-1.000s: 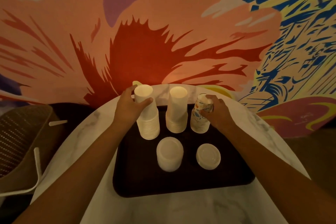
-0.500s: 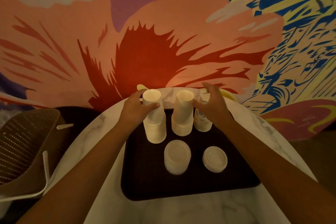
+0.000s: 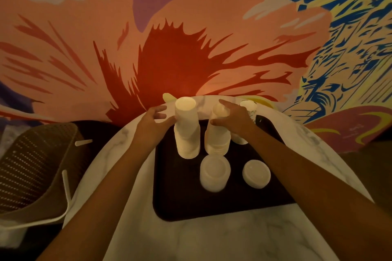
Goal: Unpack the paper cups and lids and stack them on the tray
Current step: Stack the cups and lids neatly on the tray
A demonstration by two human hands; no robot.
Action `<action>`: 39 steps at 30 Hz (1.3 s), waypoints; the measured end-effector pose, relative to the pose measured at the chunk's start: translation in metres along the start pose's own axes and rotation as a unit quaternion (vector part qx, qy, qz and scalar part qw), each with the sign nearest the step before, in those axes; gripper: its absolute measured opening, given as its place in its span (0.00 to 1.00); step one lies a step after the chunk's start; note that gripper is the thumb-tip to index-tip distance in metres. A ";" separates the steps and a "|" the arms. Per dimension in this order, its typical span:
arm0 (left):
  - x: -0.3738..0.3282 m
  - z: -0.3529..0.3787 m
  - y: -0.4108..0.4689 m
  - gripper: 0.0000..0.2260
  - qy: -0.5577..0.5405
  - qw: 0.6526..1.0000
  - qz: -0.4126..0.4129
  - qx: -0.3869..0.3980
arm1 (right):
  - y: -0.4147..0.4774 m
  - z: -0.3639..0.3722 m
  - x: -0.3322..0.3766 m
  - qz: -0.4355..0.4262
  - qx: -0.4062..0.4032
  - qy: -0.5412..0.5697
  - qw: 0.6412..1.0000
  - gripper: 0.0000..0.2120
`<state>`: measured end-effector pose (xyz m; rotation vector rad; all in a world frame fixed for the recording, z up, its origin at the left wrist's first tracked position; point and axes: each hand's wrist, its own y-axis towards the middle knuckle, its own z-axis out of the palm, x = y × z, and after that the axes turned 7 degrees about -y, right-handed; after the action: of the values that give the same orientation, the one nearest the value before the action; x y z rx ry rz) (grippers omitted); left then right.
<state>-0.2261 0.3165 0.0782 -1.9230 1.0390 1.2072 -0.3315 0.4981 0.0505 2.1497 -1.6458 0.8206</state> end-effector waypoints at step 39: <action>0.015 0.043 -0.037 0.06 -0.024 0.993 0.106 -0.048 | -0.018 -0.065 -0.074 -0.045 -0.210 -0.137 0.967 0.34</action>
<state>-0.2081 0.3653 0.0516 -1.8813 1.2026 1.4377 -0.3432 0.5973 0.0579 2.0727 -1.6509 0.1265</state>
